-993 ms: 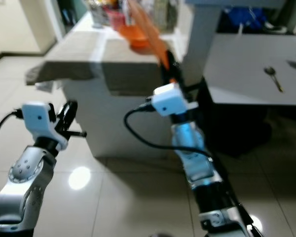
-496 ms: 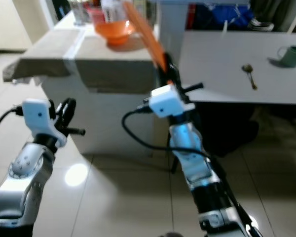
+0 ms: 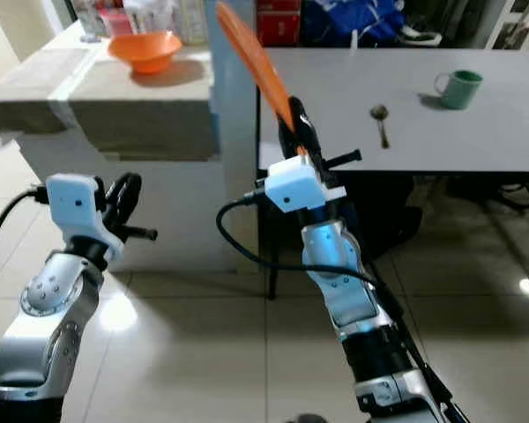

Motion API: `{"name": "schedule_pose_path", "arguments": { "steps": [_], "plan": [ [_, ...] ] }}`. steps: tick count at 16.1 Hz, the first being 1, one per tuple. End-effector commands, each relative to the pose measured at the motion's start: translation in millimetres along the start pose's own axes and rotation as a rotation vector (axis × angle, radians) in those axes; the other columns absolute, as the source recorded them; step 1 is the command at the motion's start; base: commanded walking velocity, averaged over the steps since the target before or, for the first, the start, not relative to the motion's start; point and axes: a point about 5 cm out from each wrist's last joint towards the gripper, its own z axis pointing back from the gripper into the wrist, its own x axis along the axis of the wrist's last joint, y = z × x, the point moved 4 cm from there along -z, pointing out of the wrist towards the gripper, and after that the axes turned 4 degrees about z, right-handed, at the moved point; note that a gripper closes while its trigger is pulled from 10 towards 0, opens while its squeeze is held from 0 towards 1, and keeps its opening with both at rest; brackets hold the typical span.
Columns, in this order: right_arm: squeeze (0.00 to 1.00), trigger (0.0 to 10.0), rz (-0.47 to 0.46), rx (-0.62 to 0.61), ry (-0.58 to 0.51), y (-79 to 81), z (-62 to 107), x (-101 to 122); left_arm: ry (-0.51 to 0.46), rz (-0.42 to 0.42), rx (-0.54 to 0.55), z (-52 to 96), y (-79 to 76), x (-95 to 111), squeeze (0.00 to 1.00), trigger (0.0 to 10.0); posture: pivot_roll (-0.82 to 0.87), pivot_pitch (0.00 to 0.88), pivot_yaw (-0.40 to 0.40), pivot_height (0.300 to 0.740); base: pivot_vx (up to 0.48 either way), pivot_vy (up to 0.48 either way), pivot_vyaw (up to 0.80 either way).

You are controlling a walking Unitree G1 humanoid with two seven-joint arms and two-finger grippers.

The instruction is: Setting the table

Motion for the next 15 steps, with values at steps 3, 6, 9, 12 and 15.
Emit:
{"name": "schedule_pose_path", "arguments": {
  "steps": [3, 6, 9, 12, 15],
  "plan": [
    [0.0, 0.0, 0.025, -0.04, -0.038, -11.8, -3.3, 5.4, 0.013, -0.02, -0.013, -4.2, -2.1, -2.5, 0.0, 10.0, -0.11, 0.0, 0.082, 0.74, 0.167, -0.415, 0.0],
    [0.0, 0.0, 0.032, -0.045, -0.036, -13.4, -2.5, 5.2, 0.01, -0.022, -0.014, -7.2, -2.9, -2.1, 0.0, 10.0, -0.12, 0.0, 0.086, 0.74, 0.247, -0.407, 0.0],
    [0.0, 0.0, 0.037, -0.046, -0.033, -14.4, -0.9, 4.6, 0.011, -0.037, -0.008, -10.1, -1.2, -2.7, 0.0, 10.0, -0.12, 0.0, 0.089, 0.74, 0.256, -0.404, 0.0],
    [0.0, 0.0, 0.039, -0.048, -0.031, -14.5, 0.2, 4.6, 0.01, -0.038, -0.007, -11.1, -0.1, -2.6, 0.0, 10.0, -0.12, 0.0, 0.092, 0.74, 0.262, -0.399, 0.0],
    [0.0, 0.0, 0.037, -0.051, -0.029, -13.9, 0.3, 5.2, 0.009, -0.047, -0.018, -13.3, -1.8, -2.2, 0.0, 10.0, -0.13, 0.0, 0.097, 0.74, 0.261, -0.399, 0.0]
  ]
}}
